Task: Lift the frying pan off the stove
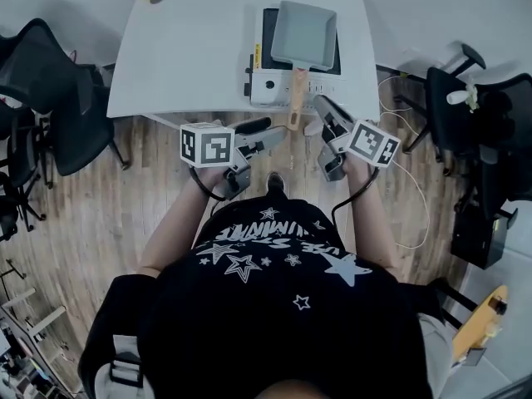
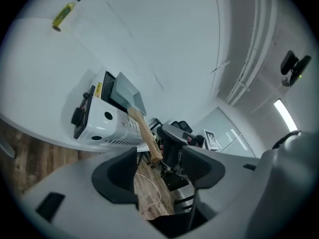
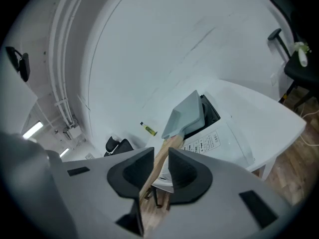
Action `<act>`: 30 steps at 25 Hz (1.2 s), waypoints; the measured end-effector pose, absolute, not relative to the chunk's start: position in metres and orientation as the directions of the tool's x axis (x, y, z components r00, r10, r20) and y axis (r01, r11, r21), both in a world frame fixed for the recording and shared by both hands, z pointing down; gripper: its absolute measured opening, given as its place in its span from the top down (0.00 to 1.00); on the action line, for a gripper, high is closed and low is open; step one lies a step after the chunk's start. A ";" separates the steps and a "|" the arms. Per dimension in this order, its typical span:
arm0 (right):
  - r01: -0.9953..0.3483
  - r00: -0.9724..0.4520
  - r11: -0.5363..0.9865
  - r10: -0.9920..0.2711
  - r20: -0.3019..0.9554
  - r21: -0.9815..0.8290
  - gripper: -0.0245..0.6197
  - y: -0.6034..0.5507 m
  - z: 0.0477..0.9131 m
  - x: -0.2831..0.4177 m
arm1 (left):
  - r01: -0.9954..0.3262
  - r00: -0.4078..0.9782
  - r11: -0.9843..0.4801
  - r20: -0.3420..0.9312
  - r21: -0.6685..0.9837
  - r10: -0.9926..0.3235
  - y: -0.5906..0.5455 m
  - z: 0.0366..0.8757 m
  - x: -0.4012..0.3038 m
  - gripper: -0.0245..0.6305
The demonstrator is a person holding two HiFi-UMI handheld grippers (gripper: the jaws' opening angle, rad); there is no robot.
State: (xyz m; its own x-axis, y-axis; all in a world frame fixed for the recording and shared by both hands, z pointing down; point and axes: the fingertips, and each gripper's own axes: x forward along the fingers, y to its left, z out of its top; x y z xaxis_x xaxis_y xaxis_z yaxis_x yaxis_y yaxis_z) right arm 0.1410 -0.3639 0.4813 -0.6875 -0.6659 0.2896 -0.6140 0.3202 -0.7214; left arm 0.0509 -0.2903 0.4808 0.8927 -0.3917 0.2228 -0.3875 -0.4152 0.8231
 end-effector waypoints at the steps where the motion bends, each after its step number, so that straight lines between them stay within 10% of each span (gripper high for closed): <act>1: -0.592 -0.701 0.313 -0.654 0.283 -0.743 0.80 -0.366 0.482 0.140 | -0.367 0.900 -0.398 0.214 0.841 -0.379 -0.292 0.481 0.056 0.56; 7: -0.356 -0.812 0.243 -0.559 0.169 -0.902 0.61 -0.374 0.486 0.132 | -0.293 0.926 -0.312 0.187 0.904 -0.329 -0.306 0.489 0.076 0.56; 30: -0.176 -0.928 0.026 -0.339 0.157 -0.984 0.59 -0.389 0.522 0.104 | -0.284 0.933 -0.244 0.209 0.927 -0.292 -0.327 0.511 0.108 0.68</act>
State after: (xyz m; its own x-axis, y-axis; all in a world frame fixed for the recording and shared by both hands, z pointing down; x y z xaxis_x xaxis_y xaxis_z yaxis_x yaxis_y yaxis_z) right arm 0.1036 -0.3889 0.5222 -0.9277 -0.3386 0.1572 -0.1763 0.0263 -0.9840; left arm 0.1084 -0.3267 0.5112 0.9333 -0.2917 0.2094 -0.2842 -0.2438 0.9272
